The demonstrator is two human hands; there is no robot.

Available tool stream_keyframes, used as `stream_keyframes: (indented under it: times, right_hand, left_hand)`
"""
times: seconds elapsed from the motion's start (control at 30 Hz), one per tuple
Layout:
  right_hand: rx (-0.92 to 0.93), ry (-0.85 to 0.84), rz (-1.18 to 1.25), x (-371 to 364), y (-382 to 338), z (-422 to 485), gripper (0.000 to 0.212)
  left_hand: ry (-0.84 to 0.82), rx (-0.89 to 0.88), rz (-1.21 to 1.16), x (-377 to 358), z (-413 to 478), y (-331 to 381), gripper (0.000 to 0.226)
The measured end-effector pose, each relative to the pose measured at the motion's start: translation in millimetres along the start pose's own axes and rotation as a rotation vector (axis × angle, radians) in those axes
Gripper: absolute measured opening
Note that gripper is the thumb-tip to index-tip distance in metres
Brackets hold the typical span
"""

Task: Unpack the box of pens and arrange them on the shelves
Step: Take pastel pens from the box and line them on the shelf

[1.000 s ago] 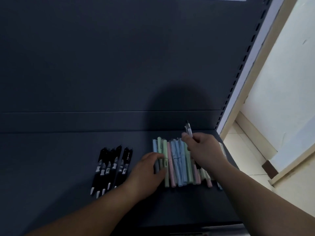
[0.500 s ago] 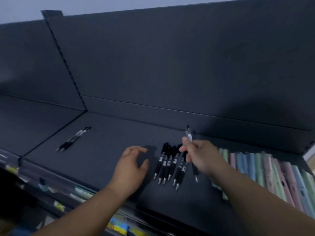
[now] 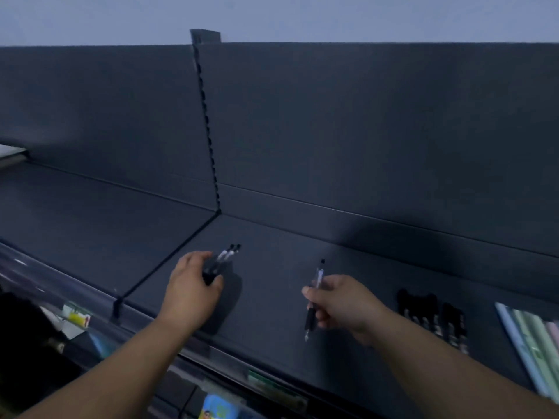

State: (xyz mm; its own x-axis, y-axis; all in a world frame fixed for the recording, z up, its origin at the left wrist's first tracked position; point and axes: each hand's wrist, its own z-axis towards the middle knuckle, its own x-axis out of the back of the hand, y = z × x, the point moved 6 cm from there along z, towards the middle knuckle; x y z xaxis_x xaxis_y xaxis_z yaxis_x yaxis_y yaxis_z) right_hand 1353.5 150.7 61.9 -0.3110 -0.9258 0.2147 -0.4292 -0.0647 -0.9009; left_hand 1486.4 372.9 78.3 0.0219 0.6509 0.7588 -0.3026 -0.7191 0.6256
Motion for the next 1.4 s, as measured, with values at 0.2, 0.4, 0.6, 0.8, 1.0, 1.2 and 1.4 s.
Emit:
stream_keyframes:
  times: [0.2,0.4,0.6,0.8,1.0,1.2,1.4]
  right_hand:
    - [-0.010,0.066,-0.064,-82,-30,45,0.013]
    - [-0.015,0.138,-0.160,-121,-45,79,0.045]
    - [0.019,0.143,-0.240,-136,-49,90,0.046]
    - [0.121,0.131,-0.261,-135,-48,84,0.032]
    - [0.368,0.048,-0.615,-143,-68,54,0.037]
    - [0.666,-0.115,-0.851,-203,-74,18,0.052]
    - [0.881,-0.288,-0.935,-292,-55,-34,0.053]
  left_hand:
    - [-0.290,-0.069,-0.012,-1,40,-56,0.064]
    - [-0.391,-0.182,-0.037,-11,50,-65,0.059]
    - [-0.411,-0.241,-0.055,-13,51,-65,0.051]
    - [-0.391,-0.212,-0.013,-5,44,-59,0.053]
    - [-0.148,-0.090,0.108,31,-3,-81,0.053]
    - [0.048,0.135,0.283,80,-89,-135,0.052]
    - [0.066,0.387,0.354,128,-169,-204,0.055]
